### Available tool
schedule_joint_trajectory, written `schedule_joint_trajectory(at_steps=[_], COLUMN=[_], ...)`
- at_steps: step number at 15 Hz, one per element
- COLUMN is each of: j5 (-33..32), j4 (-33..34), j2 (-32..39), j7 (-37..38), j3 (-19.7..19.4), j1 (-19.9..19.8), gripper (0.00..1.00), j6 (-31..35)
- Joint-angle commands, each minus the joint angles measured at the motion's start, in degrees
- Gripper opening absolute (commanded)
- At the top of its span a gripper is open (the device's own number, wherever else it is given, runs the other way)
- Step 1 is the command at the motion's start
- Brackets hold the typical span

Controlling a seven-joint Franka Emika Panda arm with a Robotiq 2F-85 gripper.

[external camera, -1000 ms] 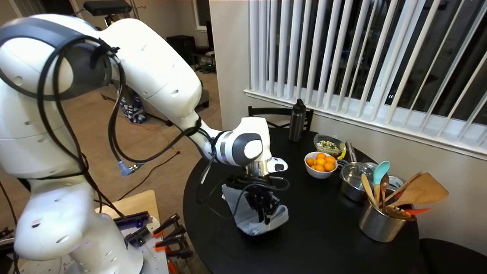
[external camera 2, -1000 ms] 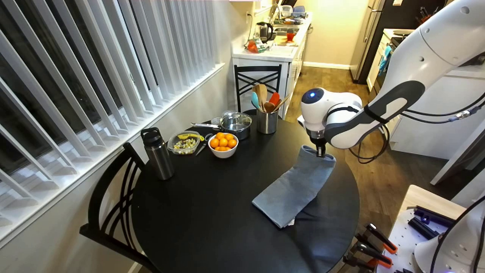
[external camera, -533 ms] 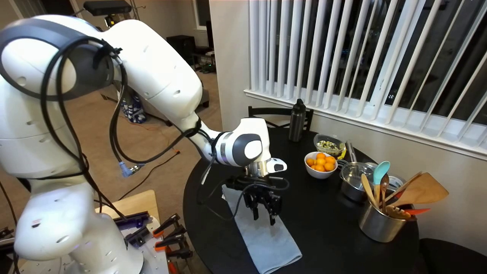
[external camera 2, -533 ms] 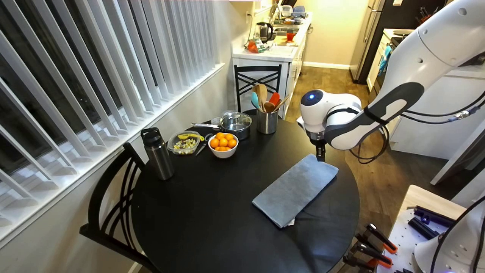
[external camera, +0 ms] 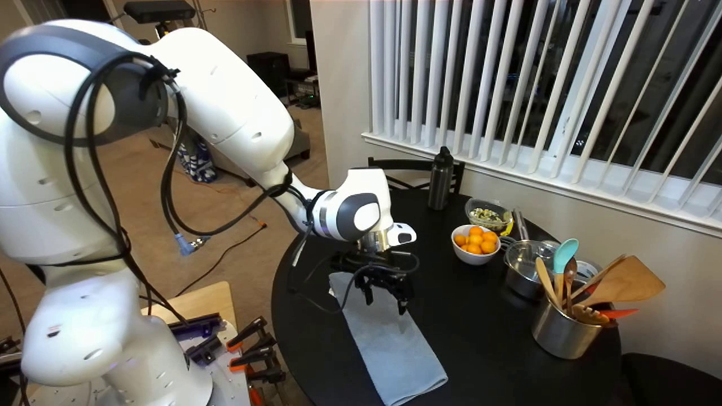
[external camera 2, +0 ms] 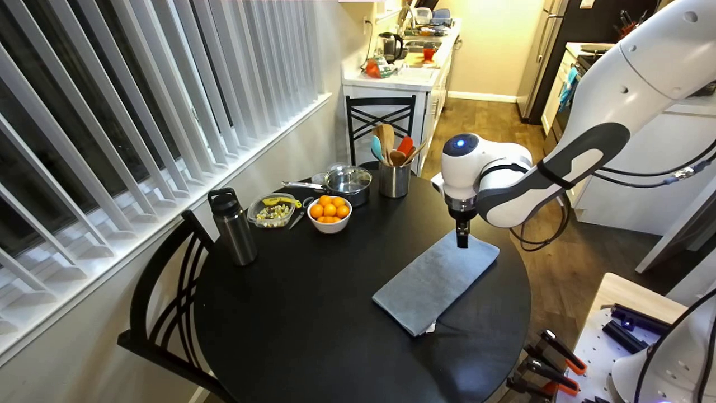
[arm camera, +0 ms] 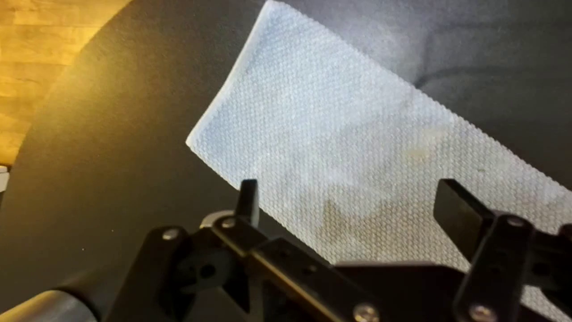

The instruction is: Unfold the blue towel at the center

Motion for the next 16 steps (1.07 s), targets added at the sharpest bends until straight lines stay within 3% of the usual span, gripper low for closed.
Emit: schedule_joint_trajectory(at_steps=[1, 9, 10, 16], j5=[6.2, 14.3, 12.6, 12.7], j4=[-4.1, -9.7, -6.5, -6.4], j2=[-3.2, -6.5, -3.5, -3.3], j7=[-2.1, 0.1, -0.3, -0.3], j3=[1.1, 2.4, 1.9, 1.7], j1=[-0.1, 1.2, 1.2, 1.3], gripper=[1.0, 1.0, 1.0, 1.0], j6=[5.5, 12.2, 10.3, 10.3])
